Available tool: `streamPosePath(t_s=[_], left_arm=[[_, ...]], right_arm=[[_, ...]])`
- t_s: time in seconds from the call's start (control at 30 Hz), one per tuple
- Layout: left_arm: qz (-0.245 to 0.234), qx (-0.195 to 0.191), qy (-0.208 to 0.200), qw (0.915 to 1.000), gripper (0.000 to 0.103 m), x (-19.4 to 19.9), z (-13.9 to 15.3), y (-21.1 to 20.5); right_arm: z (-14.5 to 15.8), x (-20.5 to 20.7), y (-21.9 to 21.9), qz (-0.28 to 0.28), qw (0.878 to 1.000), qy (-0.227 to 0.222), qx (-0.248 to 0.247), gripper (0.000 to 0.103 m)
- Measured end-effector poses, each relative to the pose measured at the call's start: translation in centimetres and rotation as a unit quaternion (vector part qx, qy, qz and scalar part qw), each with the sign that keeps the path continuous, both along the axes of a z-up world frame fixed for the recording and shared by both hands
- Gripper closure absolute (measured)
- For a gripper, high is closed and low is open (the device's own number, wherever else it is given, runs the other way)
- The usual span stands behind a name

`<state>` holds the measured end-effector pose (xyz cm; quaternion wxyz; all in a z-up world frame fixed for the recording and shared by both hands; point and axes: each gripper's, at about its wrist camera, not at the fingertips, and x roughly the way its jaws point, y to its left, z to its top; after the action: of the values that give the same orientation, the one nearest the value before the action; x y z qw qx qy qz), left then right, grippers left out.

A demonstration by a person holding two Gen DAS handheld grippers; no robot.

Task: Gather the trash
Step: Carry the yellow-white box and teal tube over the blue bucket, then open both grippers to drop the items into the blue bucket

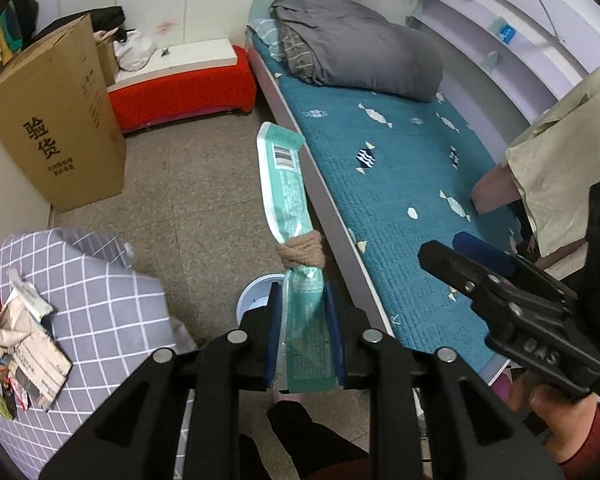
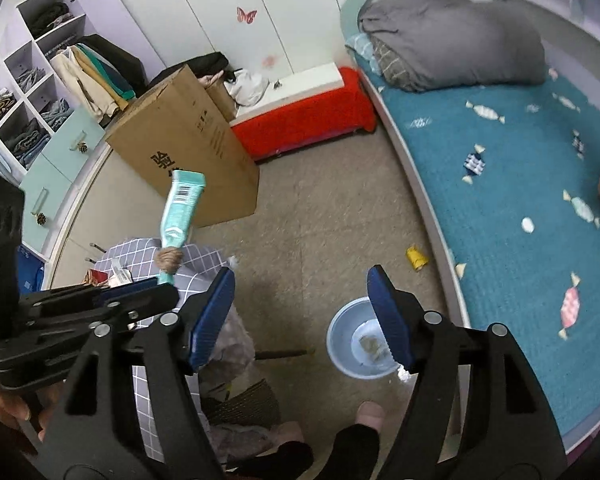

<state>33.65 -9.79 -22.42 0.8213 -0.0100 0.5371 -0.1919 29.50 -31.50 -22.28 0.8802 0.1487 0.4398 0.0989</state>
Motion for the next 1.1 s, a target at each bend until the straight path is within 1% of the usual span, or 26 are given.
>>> streamPosePath(t_s=[0.07, 0.33, 0.53, 0.6, 0.63, 0.67, 0.7, 0.73, 0.77, 0.87, 0.93, 1.1], left_arm=[[-0.008, 0.001, 0.001, 1.0000, 0.082, 0.2, 0.1, -0.9], [-0.031, 0.000, 0.002, 0.9995, 0.082, 0.6, 0.2, -3.6], [-0.033, -0.004, 0.001, 0.9994, 0.081, 1.0, 0.4, -4.4], [-0.027, -0.001, -0.003, 0.9996, 0.079, 1.3, 0.5, -4.5], [-0.022, -0.001, -0.003, 0.9997, 0.077, 1.5, 0.4, -4.4], [-0.015, -0.003, 0.002, 0.9999, 0.061, 1.7, 0.3, -4.4], [-0.006, -0.009, 0.007, 0.9999, 0.042, 1.9, 0.1, -4.1], [0.000, -0.013, 0.006, 0.9999, 0.038, 2.0, 0.0, -3.8], [0.010, -0.014, 0.002, 0.9998, 0.036, 2.0, 0.0, -3.5], [0.014, -0.012, -0.002, 0.9998, 0.034, 1.8, 0.0, -3.2], [0.016, -0.015, -0.004, 0.9997, 0.034, 1.5, 0.0, -2.9], [0.015, -0.008, -0.013, 0.9998, 0.034, 0.4, 0.5, -1.9]], right_arm=[[0.4, -0.4, -0.5, -0.003, 1.000, -0.006, -0.005, 0.034], [0.6, -0.8, -2.3, -0.013, 1.000, -0.008, -0.005, 0.034], [1.3, -0.8, -3.4, -0.021, 0.999, -0.023, -0.005, 0.034], [1.5, -1.0, -3.6, -0.026, 0.999, -0.026, -0.004, 0.034], [1.5, -1.0, -3.7, -0.026, 0.999, -0.026, -0.004, 0.034], [1.5, -1.0, -3.8, -0.027, 0.999, -0.026, -0.004, 0.034], [1.5, -1.0, -3.8, -0.027, 0.999, -0.026, -0.003, 0.034], [1.5, -1.0, -3.8, -0.027, 0.999, -0.023, -0.002, 0.034], [1.5, -1.1, -3.7, -0.027, 0.999, -0.023, -0.002, 0.034], [1.5, -1.1, -3.6, -0.026, 0.999, -0.021, -0.001, 0.034], [1.5, -1.1, -3.3, -0.023, 1.000, -0.019, -0.001, 0.034], [1.4, -1.6, -1.8, -0.014, 1.000, -0.015, -0.003, 0.034]])
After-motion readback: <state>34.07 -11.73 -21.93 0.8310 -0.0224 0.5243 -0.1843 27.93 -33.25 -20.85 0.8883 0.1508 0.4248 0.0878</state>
